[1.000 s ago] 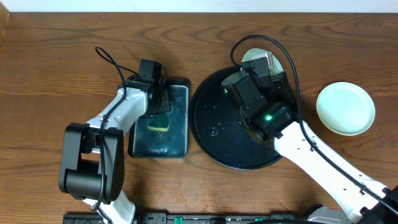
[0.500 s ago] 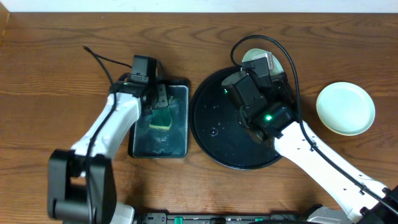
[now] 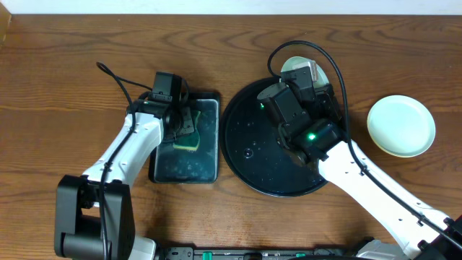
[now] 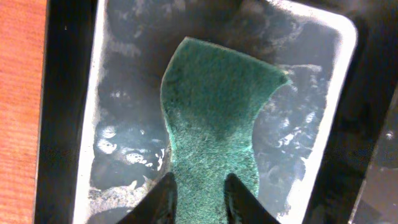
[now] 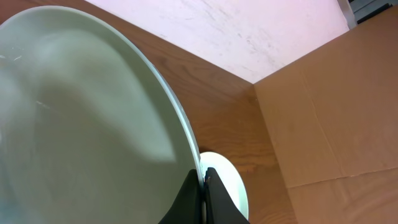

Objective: Clean dirty plates on tray and stack at the side

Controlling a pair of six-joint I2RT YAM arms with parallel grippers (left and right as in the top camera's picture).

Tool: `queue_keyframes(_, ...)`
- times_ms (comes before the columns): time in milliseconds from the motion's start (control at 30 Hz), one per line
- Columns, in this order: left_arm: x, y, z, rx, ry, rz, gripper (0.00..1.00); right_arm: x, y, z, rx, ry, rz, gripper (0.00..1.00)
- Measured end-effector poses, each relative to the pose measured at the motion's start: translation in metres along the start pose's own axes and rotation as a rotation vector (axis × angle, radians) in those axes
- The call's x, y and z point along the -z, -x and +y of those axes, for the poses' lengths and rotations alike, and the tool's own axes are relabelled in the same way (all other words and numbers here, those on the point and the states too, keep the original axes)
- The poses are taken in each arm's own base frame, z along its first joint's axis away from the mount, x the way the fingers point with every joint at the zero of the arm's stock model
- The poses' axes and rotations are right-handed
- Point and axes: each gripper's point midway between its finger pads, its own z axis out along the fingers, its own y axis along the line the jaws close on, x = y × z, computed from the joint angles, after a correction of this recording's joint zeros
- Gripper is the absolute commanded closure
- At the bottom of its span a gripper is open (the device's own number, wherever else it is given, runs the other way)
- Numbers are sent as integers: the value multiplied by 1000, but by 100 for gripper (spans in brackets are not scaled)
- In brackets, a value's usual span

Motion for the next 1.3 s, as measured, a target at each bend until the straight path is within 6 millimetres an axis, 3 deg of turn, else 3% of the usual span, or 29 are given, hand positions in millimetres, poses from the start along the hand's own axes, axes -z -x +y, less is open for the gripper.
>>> queue_keyframes(500, -47, -17, 7, 7, 43, 117, 80, 0, 0, 0, 0, 0, 0, 99)
queue_keyframes(767, -47, -18, 7, 7, 46, 127, 80, 0, -1, 0, 3, 0, 2, 99)
queue_keyframes(933, -40, -19, 8, 5, 50, 133, 64, 0, -1, 0, 3, 0, 2, 99)
queue_keyframes(1067, -17, -12, 5, 3, 32, 82, 53, 0, -1, 0, 3, 0, 2, 99)
queue_keyframes(1200, 11, 6, -3, 1, -9, -22, 50, 0, -1, 0, 3, 0, 2, 99)
queue_keyframes(1300, 13, 7, -3, 1, -13, -30, 51, 0, -1, 0, 3, 0, 2, 99)
